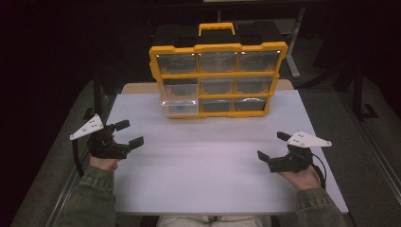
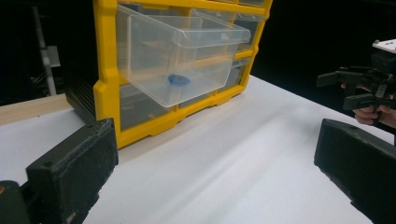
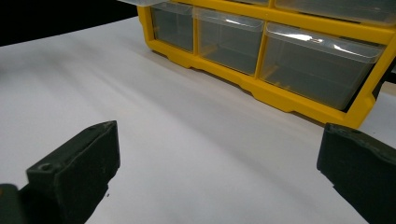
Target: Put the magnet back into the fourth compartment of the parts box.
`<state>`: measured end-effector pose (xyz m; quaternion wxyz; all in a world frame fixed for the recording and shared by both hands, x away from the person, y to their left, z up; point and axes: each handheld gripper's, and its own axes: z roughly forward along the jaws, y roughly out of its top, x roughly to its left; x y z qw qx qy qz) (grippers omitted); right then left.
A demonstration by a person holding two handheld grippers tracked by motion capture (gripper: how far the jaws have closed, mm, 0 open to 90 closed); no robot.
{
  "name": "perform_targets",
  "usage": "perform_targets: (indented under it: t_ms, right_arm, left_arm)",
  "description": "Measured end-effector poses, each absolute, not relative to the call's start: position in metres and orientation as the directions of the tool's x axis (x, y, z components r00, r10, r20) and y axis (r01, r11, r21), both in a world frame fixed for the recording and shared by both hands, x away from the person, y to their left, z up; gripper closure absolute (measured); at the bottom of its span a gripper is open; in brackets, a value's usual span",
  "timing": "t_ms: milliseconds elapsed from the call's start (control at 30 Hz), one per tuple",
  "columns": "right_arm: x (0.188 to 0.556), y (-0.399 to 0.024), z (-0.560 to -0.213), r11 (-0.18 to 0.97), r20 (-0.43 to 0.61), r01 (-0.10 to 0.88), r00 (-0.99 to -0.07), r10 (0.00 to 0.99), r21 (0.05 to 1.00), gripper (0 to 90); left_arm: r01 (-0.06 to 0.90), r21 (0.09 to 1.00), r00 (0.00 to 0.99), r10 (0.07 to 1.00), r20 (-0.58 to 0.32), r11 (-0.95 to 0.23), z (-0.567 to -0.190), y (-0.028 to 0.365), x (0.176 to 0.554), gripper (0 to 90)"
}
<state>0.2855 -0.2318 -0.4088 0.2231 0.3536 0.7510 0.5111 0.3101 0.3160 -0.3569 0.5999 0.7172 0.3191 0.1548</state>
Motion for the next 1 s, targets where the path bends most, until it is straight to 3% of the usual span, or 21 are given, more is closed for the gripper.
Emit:
perform_targets:
  t_ms: [700,1000]
  right_arm:
    - [0.284,-0.232,-0.408,0.223,0.027,0.297,-0.651,0.758,0.929,0.0]
    - [0.283,-0.233,-0.407,0.214,0.032,0.297,-0.649,0.76,0.931,0.0]
  left_arm:
    - [0.276,0.957,0.698,0.702,-0.138,-0.085,-0.392,0.325,0.301,0.0]
    - [0.247,0.961,0.666,0.742,-0.076,-0.123,-0.4,0.321,0.298,0.0]
